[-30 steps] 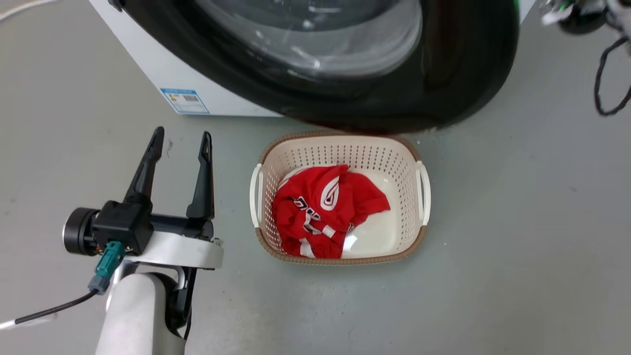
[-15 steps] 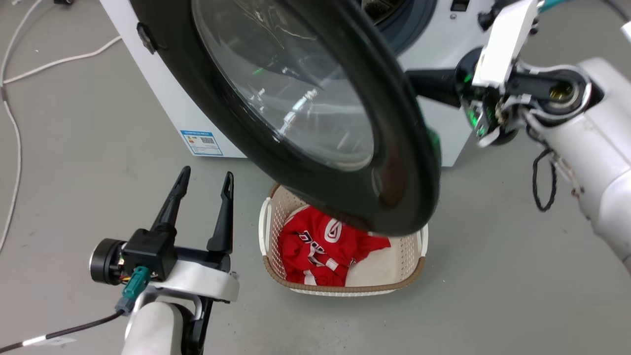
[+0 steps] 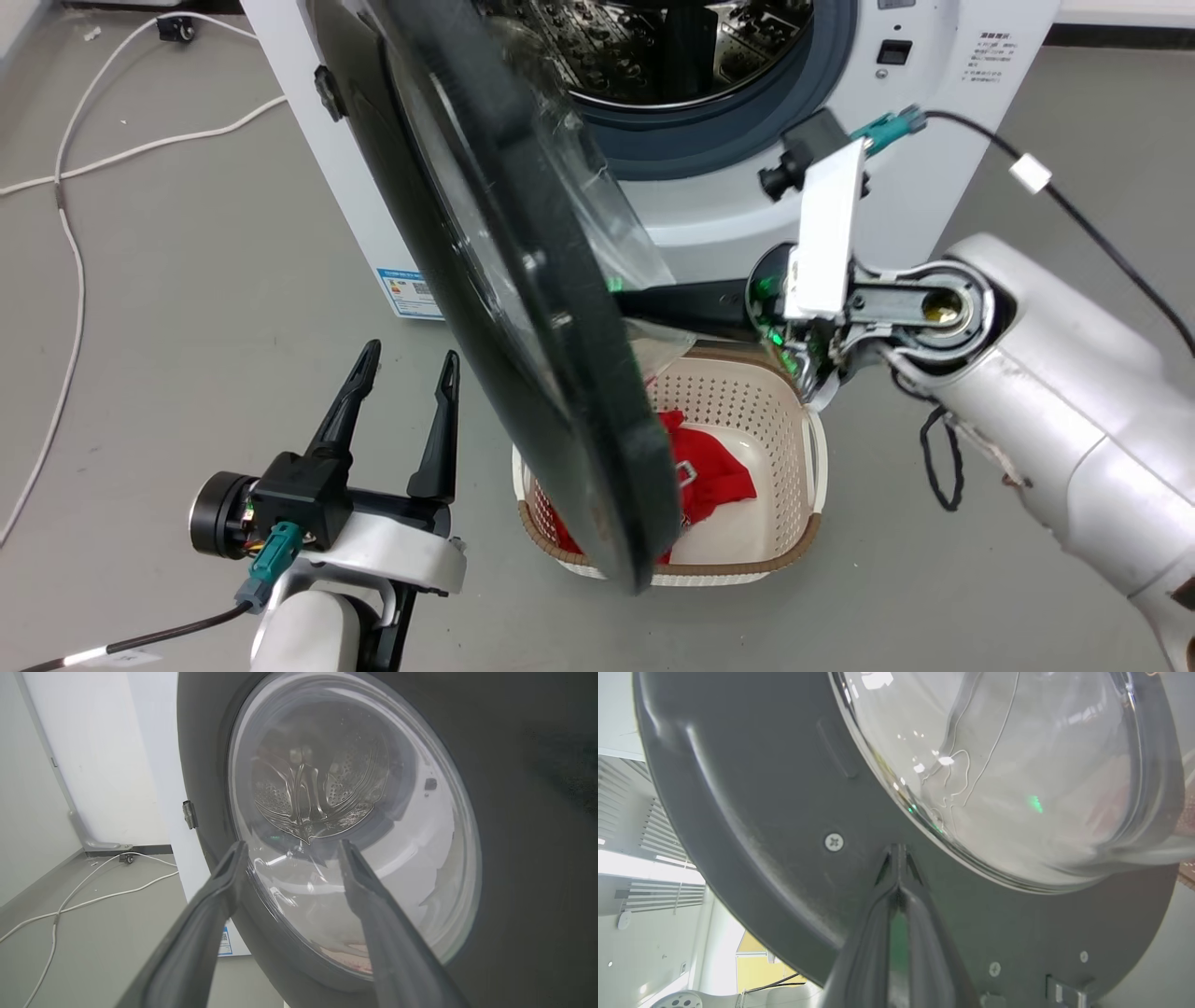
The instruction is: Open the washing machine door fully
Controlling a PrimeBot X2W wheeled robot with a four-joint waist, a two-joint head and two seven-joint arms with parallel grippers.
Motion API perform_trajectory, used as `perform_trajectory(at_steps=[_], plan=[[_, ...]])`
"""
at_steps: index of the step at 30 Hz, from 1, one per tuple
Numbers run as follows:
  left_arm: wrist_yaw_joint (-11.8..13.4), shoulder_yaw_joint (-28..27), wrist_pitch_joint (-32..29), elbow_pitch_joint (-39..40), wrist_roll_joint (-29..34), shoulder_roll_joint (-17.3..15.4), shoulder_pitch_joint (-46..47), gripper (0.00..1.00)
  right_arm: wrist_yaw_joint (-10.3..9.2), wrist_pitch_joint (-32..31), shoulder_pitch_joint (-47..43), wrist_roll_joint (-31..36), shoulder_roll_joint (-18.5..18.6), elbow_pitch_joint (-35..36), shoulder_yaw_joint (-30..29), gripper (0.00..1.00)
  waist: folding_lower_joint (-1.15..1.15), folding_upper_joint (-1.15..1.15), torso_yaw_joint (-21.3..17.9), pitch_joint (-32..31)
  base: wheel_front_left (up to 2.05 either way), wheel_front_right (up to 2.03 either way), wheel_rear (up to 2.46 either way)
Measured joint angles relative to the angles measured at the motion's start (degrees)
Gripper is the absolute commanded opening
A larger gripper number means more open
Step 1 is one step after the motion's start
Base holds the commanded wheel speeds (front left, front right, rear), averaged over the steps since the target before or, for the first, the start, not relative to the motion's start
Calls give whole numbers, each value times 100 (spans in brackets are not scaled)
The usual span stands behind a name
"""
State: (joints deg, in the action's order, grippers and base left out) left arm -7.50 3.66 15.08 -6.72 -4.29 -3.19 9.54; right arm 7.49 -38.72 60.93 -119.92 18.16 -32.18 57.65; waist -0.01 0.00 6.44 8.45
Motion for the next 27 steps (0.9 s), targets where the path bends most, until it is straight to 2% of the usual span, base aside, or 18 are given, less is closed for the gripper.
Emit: perform_trajectory(at_steps=[6, 10, 16, 21, 22, 23, 24, 25, 27], plan=[[0, -4, -1, -7, -1, 10, -48, 100, 0, 453, -124, -140, -5, 364, 268, 0, 0, 0, 15, -32, 0, 0, 0], [0, -21, -1, -18, 0, 13, -92, 100, 0, 1199, -259, -98, 54, 481, 247, 0, 0, 0, -4, -81, 0, 0, 0], [1, -71, -1, -23, 0, 19, -181, 100, 0, 2613, -790, -32, 407, 510, -80, 0, 0, 0, -66, -241, 0, 0, 0], [20, -196, -1, -20, 8, 20, -359, 100, 0, 3718, -1802, -59, 955, 1045, -535, 0, 0, 0, -163, -433, 0, 0, 0], [29, -212, -1, -19, 11, 21, -389, 100, 0, 3910, -2009, -44, 1040, 1148, -576, 27, 0, 0, -183, -462, 0, 0, 0], [35, -226, -1, -16, 16, 21, -410, 100, 0, 4098, -2214, -21, 1116, 1241, -619, 44, 0, 0, -198, -491, 0, 0, 0], [35, -245, 0, -12, 21, 20, -436, 100, 0, 4285, -2409, 21, 1194, 1352, -654, 83, 0, 0, -214, -517, 0, 0, 0], [36, -260, 0, -9, 27, 21, -463, 100, 0, 4466, -2579, 87, 1261, 1449, -676, 100, 0, 0, -229, -540, 0, 0, 0], [40, -300, -1, -5, 52, 21, -494, 100, 0, 4932, -2891, 238, 1363, 1603, -734, 100, 0, 0, -256, -583, 0, 0, 0]])
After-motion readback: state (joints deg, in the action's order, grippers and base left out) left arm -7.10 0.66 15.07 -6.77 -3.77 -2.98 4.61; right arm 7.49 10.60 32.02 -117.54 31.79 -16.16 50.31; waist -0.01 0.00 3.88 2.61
